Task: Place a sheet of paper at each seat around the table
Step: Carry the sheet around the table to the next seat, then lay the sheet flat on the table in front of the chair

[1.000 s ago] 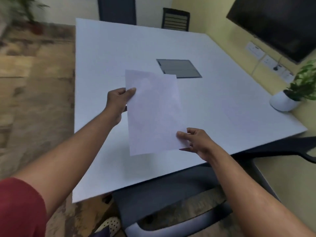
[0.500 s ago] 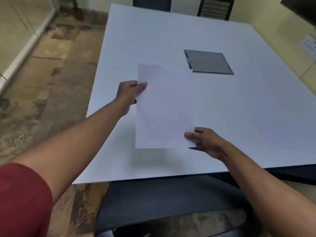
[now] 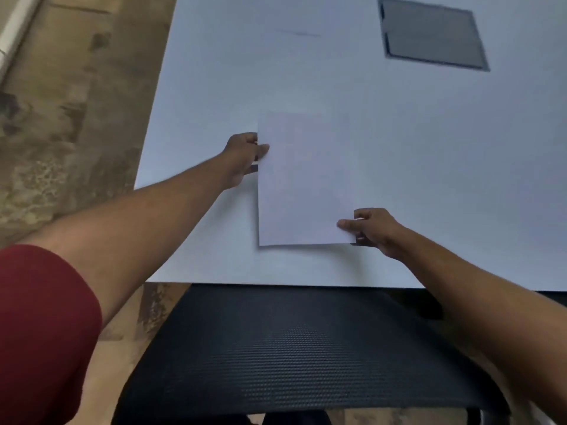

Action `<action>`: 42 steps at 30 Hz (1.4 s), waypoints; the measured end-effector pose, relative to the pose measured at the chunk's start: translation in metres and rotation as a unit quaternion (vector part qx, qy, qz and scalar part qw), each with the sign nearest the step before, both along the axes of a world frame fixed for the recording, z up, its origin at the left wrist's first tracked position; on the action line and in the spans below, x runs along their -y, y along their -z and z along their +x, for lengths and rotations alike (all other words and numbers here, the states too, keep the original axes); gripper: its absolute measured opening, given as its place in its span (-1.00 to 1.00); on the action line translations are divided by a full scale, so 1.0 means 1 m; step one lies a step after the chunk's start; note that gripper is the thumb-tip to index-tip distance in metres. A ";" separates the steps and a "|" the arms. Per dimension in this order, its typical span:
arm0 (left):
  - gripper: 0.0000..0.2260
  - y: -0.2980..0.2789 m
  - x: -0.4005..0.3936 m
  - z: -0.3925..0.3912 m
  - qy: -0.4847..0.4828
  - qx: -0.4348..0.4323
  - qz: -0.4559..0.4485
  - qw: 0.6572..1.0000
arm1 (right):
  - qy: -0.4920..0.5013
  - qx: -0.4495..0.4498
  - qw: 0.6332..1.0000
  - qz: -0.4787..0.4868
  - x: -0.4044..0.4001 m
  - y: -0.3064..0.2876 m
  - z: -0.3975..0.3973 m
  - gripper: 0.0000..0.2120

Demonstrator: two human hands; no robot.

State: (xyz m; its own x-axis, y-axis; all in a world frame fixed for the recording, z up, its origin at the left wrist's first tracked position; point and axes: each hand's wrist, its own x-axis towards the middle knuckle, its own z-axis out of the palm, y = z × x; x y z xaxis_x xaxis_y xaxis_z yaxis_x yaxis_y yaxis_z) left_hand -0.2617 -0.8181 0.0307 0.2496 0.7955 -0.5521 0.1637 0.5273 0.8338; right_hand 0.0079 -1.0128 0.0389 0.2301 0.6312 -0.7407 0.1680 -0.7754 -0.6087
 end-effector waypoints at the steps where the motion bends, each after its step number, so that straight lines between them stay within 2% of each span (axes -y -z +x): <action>1: -0.72 0.005 0.002 0.000 0.003 -0.003 0.001 1.000 | 0.000 -0.001 1.000 -0.004 -0.002 0.009 0.003 -0.78; 5: -0.54 0.033 0.005 -0.008 0.003 -0.036 0.036 0.999 | -0.022 -0.002 1.000 -0.013 -0.006 0.040 0.009 -0.76; 10: -0.46 0.062 0.009 -0.017 -0.050 -0.106 0.110 0.987 | -0.025 0.024 0.999 0.025 -0.004 0.062 0.001 -0.67; 13: -0.41 0.066 0.009 -0.016 -0.063 -0.137 0.128 0.980 | -0.006 0.062 0.997 0.038 -0.003 0.070 -0.002 -0.67; 16: -0.39 0.068 0.007 -0.013 -0.067 -0.151 0.140 0.976 | -0.027 0.126 0.991 0.038 -0.004 0.079 -0.007 -0.52; 18: -0.38 0.069 0.007 -0.015 -0.036 -0.186 0.167 0.968 | -0.041 0.148 0.987 0.039 -0.005 0.080 -0.009 -0.48; 20: -0.39 0.073 0.010 -0.024 0.058 -0.259 0.266 0.927 | -0.055 0.153 0.985 0.048 -0.006 0.079 -0.010 -0.48; 22: -0.43 0.078 0.020 -0.038 0.183 -0.323 0.358 0.857 | -0.075 0.165 0.982 0.054 -0.007 0.079 -0.010 -0.51; 24: -0.43 0.087 0.035 -0.055 0.277 -0.341 0.425 0.792 | -0.094 0.173 0.979 0.055 -0.006 0.079 -0.010 -0.52; 26: -0.32 0.096 0.051 -0.069 0.342 -0.343 0.460 0.744 | -0.106 0.170 0.978 0.052 -0.004 0.077 -0.009 -0.51; 28: -0.19 0.102 0.063 -0.078 0.397 -0.358 0.432 0.727 | -0.111 0.188 0.974 0.069 -0.002 0.075 -0.006 -0.49; 30: -0.10 0.105 0.068 -0.084 0.417 -0.374 0.402 0.724 | -0.142 0.251 0.950 0.121 0.003 0.077 -0.001 -0.52; 32: -0.03 0.106 0.069 -0.084 0.424 -0.388 0.394 0.717 | -0.219 0.301 0.910 0.182 0.009 0.081 0.005 -0.54; 37: 0.03 0.102 0.068 -0.075 0.429 -0.402 0.395 0.706 | -0.411 0.348 0.806 0.247 0.005 0.094 0.023 -0.39; 39: 0.04 0.100 0.063 -0.071 0.430 -0.399 0.396 0.706 | -0.441 0.363 0.786 0.237 -0.001 0.100 0.027 -0.35; 42: 0.05 0.099 0.056 -0.069 0.426 -0.395 0.387 0.716 | -0.444 0.369 0.786 0.222 -0.011 0.101 0.028 -0.30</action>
